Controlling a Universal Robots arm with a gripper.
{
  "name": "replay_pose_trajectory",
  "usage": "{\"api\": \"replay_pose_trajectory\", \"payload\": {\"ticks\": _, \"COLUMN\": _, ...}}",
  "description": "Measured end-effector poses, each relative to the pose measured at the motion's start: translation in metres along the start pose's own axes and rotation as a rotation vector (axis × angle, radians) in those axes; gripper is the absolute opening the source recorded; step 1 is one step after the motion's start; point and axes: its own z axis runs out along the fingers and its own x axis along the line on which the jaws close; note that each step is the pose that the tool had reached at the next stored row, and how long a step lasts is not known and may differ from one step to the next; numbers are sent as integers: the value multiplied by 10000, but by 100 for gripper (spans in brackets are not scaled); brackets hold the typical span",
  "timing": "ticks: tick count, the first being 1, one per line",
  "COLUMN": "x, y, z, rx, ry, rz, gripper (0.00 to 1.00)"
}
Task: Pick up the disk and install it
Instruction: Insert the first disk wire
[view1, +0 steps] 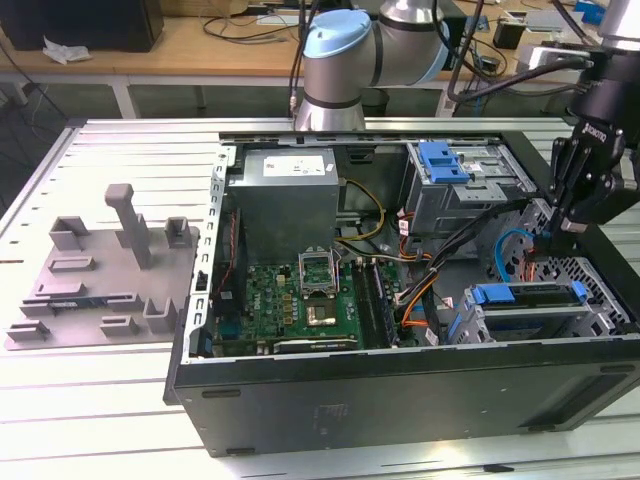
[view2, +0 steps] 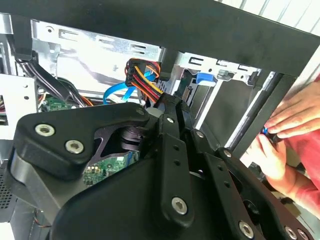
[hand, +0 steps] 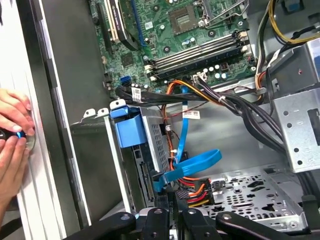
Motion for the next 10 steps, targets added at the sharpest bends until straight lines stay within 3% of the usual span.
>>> {"api": "replay_pose_trajectory", "payload": {"ticks": 2, "x": 41, "y": 6, "z": 6, "rx": -18, "ry": -159, "rz": -18, "gripper": 17}}
{"api": "replay_pose_trajectory", "payload": {"ticks": 5, "x": 109, "y": 13, "z": 22, "rx": -17, "ry": -310, "rz": -29, "gripper": 17}}
{"api": "replay_pose_trajectory", "payload": {"ticks": 7, "x": 165, "y": 16, "z": 36, "rx": -6, "ry": -449, "rz": -34, "gripper": 17}}
{"api": "replay_pose_trajectory", "payload": {"ticks": 10, "x": 304, "y": 11, "z": 72, "rx": -8, "ry": -804, "rz": -114, "gripper": 17}}
